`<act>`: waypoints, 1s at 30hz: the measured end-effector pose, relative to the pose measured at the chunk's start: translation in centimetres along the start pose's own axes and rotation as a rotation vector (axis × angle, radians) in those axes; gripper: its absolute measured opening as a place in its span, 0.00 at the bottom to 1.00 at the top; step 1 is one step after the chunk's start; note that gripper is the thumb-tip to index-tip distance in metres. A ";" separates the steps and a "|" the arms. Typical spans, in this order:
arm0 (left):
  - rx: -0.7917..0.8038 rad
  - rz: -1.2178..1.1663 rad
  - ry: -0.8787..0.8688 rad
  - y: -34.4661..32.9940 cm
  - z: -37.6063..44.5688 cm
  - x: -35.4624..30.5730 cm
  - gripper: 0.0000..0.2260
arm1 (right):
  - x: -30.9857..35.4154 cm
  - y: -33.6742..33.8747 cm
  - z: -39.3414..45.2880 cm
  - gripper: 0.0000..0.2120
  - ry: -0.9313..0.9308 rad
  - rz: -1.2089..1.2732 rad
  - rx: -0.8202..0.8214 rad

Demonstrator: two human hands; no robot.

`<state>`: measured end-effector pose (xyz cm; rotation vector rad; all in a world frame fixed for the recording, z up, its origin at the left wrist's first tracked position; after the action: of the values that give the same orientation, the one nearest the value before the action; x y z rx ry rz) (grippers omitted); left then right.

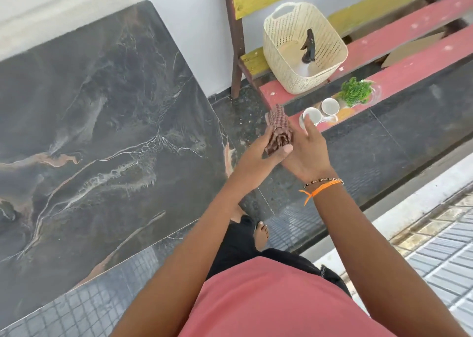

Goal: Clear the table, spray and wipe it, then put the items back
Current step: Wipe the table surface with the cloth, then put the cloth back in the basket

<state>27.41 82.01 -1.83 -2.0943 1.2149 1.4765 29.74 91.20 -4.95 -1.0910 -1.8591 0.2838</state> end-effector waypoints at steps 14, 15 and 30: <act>-0.206 -0.517 0.263 6.9 14.2 -2.3 0.15 | 10.8 1.6 8.3 0.19 0.122 -0.565 -0.221; -0.185 -0.574 0.293 6.6 15.2 -2.3 0.14 | 11.5 2.2 9.3 0.19 0.105 -0.551 -0.221; -0.341 -0.869 0.437 1.9 37.5 -7.0 0.14 | 27.5 8.1 29.5 0.12 0.023 -0.542 -0.254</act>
<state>1.87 108.80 -11.12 -2.7279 0.0379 0.8702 5.71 124.34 -9.13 -0.7039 -2.1253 -0.2829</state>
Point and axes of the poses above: each hand's wrist, its own z-axis towards the middle knuckle, its own y-axis out of the back of the hand, x = y × z, the point moved 7 cm from there along z, towards the middle knuckle, and after that the axes turned 2 degrees about -x, right-handed, at the moved point
